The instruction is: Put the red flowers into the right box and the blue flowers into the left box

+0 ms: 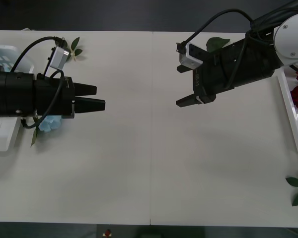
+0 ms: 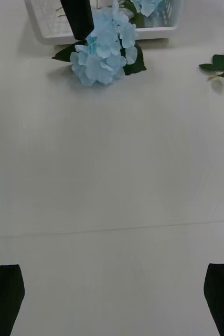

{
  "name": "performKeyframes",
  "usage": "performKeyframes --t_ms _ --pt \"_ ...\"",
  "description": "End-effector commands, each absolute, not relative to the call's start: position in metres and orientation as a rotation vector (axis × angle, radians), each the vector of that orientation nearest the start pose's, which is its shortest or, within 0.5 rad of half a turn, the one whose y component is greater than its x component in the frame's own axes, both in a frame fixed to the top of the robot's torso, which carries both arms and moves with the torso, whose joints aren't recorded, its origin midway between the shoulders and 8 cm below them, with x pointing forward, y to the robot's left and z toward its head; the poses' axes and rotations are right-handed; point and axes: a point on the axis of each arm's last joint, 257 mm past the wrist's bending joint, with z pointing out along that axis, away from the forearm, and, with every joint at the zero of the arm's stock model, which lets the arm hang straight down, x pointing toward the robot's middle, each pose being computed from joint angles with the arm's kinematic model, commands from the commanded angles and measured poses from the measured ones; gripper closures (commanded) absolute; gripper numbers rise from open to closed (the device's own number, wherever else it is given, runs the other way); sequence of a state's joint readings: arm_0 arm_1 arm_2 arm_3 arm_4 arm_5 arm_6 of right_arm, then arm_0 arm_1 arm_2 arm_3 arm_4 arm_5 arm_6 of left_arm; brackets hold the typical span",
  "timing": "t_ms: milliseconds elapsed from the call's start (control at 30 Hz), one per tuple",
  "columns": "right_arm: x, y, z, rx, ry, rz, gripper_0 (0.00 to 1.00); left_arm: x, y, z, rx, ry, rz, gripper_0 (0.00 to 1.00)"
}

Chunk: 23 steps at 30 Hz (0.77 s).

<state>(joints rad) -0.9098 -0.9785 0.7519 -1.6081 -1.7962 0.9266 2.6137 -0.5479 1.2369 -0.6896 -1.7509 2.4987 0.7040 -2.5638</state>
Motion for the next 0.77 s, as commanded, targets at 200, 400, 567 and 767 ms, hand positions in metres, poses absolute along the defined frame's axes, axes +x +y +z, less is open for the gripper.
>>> performKeyframes --t_ms 200,400,567,767 --pt "0.4776 -0.0581 -0.1079 -1.701 1.487 0.401 0.00 0.4232 0.1119 -0.0835 0.916 1.778 -1.064 0.00" --pt "0.4776 -0.0581 -0.1079 -1.701 1.487 0.401 0.00 0.4256 0.1147 -0.0829 0.914 1.777 -1.055 0.00" --pt "0.4776 -0.0581 -0.1079 -1.701 1.487 0.401 0.00 0.4256 0.1147 -0.0829 0.914 1.777 -1.055 0.00" --pt "0.4776 -0.0581 -0.1079 -1.701 1.487 0.401 0.00 0.4256 0.1147 -0.0829 0.914 1.777 -1.055 0.00"
